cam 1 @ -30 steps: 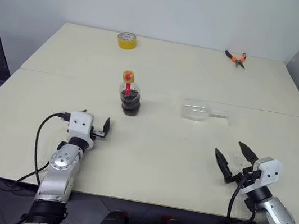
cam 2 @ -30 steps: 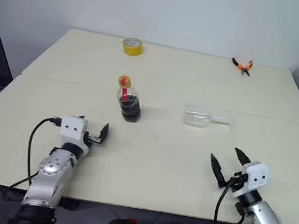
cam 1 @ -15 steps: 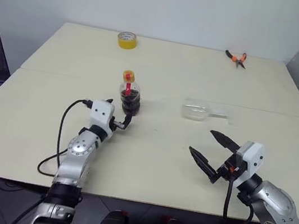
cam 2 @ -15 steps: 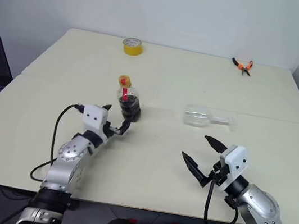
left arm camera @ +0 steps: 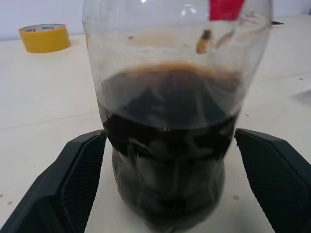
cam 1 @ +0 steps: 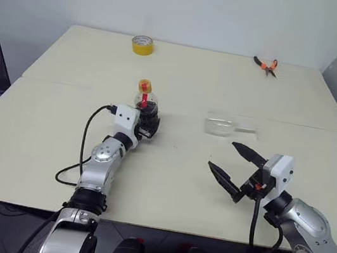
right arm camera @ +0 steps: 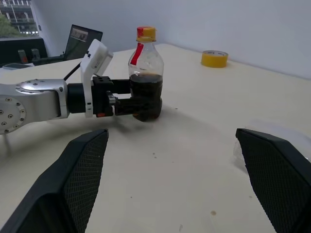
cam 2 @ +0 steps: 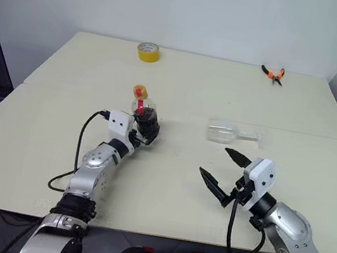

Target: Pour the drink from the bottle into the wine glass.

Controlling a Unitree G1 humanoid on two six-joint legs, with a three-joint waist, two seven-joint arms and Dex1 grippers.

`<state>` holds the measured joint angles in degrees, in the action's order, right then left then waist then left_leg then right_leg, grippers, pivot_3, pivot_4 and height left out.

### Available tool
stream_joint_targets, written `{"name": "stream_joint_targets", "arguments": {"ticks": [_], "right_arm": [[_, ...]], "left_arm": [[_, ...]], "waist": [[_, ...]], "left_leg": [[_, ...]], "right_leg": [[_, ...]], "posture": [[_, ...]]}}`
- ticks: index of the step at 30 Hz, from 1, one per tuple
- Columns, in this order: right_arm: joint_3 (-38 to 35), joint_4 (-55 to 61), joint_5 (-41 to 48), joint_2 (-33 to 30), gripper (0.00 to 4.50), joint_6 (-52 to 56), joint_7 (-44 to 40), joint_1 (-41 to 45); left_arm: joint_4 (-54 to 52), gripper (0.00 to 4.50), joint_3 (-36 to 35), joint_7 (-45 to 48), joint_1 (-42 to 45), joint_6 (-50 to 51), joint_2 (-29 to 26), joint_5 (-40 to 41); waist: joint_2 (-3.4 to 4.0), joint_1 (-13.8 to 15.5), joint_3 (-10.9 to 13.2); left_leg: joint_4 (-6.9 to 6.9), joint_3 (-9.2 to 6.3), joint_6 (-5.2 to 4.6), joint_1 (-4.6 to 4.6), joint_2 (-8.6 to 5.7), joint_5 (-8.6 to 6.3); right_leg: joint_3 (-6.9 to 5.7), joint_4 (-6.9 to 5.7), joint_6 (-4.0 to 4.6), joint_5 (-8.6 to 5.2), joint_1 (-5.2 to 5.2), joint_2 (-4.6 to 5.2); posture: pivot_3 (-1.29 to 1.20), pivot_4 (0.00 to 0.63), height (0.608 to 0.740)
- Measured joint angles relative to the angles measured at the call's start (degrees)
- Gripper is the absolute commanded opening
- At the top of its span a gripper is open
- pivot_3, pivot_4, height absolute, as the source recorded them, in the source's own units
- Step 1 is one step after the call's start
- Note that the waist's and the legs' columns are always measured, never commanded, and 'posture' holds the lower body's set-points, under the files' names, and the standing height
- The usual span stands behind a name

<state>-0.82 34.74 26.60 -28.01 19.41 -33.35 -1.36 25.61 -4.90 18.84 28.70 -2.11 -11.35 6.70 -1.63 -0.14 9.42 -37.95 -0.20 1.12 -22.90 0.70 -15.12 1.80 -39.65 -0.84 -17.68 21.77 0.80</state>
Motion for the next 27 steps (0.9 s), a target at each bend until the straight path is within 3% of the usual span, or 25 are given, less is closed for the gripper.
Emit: {"name": "stream_joint_targets", "arguments": {"ticks": [9,19,21,27], "right_arm": [[0.4,0.0,0.0,0.6,4.5,0.7,0.0,0.4],[0.5,0.0,-0.1,1.1,4.5,1.2,1.0,1.3],[0.5,0.0,-0.1,1.1,4.5,1.2,1.2,1.6],[0.5,1.6,-0.4,0.5,4.5,1.5,1.4,1.5]], "left_arm": [[4.8,4.47,-0.1,-0.7,2.6,-3.3,0.9,0.0],[7.1,2.16,-0.5,0.0,4.6,-4.8,1.6,0.1],[7.1,1.96,-0.5,0.6,4.6,-4.8,1.6,0.1],[0.3,1.92,2.4,6.5,1.6,-2.1,1.5,1.0]], "waist": [[0.0,0.0,0.0],[-0.02,0.0,0.0],[-0.02,0.0,0.0],[-0.02,0.0,0.0]], "left_leg": [[0.01,-0.04,0.0,-0.02,0.0,0.0],[0.01,-0.04,0.0,-0.02,0.0,0.0],[0.01,-0.05,0.0,-0.02,0.0,0.0],[0.01,-0.05,0.01,-0.04,0.0,0.01]], "right_leg": [[-0.03,0.04,0.0,0.0,0.0,0.0],[-0.04,0.05,-0.01,0.01,-0.01,0.0],[-0.05,0.06,-0.01,0.01,-0.01,0.0],[-0.03,0.09,-0.01,0.01,-0.01,0.01]], "posture": [[0.0,0.15,0.74],[0.0,0.15,0.74],[0.0,0.15,0.74],[0.0,0.15,0.74]]}}
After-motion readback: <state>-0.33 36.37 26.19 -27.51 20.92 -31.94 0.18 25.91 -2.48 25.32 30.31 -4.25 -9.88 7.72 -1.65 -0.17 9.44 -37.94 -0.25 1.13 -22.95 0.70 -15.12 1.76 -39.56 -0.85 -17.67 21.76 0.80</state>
